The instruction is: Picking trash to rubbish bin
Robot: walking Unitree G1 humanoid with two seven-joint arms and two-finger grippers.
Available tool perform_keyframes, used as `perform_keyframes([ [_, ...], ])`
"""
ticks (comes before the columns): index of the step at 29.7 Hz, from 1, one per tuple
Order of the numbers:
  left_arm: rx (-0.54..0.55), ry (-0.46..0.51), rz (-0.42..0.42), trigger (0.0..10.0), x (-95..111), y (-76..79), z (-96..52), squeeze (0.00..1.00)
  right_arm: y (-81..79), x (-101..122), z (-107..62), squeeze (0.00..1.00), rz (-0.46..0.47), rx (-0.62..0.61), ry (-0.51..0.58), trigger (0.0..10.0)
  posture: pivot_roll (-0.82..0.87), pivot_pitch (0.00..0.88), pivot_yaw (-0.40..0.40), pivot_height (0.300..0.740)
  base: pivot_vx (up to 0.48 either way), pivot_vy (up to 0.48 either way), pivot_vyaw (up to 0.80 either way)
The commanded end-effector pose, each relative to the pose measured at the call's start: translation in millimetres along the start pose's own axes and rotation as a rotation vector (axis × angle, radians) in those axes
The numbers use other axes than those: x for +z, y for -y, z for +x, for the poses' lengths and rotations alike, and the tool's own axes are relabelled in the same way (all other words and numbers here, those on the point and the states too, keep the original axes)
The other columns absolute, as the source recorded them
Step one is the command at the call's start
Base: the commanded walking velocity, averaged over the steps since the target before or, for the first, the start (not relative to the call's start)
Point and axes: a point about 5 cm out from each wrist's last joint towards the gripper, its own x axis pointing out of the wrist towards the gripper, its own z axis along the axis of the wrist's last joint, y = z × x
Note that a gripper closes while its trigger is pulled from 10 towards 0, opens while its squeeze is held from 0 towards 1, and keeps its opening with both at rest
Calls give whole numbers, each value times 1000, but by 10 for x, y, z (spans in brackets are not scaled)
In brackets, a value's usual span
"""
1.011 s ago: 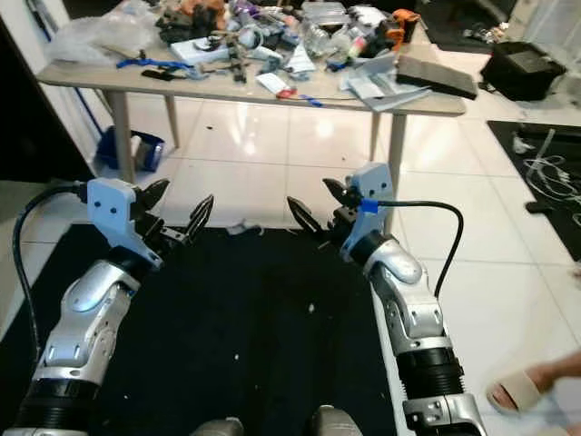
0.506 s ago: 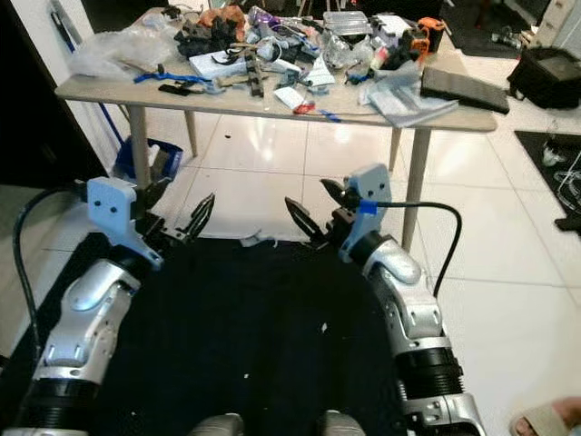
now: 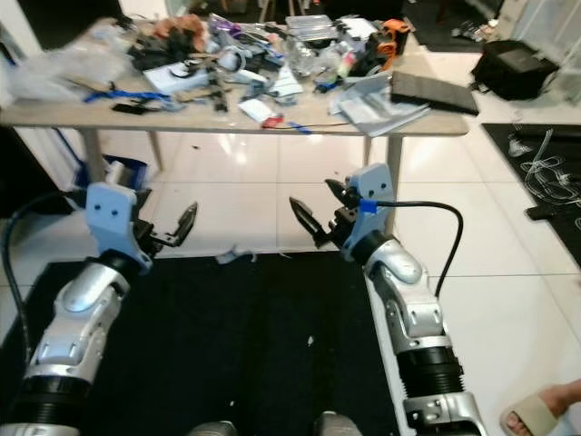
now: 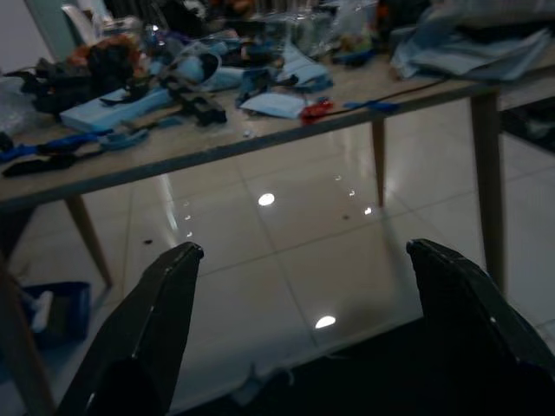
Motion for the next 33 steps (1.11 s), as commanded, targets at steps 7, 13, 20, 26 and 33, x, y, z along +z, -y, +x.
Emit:
perform_keyframes([
  [7,102,-56,-13,10000,-51,-145,7,0,128,10,-12,0,-7,-88,9,10000,29,0,9,740,295,0,0],
  [13,113,-67,-10,10000,-82,-151,9,0,123,-12,-9,0,14,-82,1,10000,28,0,9,740,290,0,0],
  [20,121,-70,-8,10000,-85,-159,10,0,97,2,-9,0,3,-54,20,10000,26,0,8,740,291,0,-557],
  [26,129,-69,-6,10000,-80,-172,13,0,-13,19,-83,0,17,116,43,10000,27,0,7,740,291,0,119],
  [33,128,-69,-2,10000,-76,-180,17,0,-38,20,-99,0,11,148,38,10000,27,0,10,740,292,0,731],
])
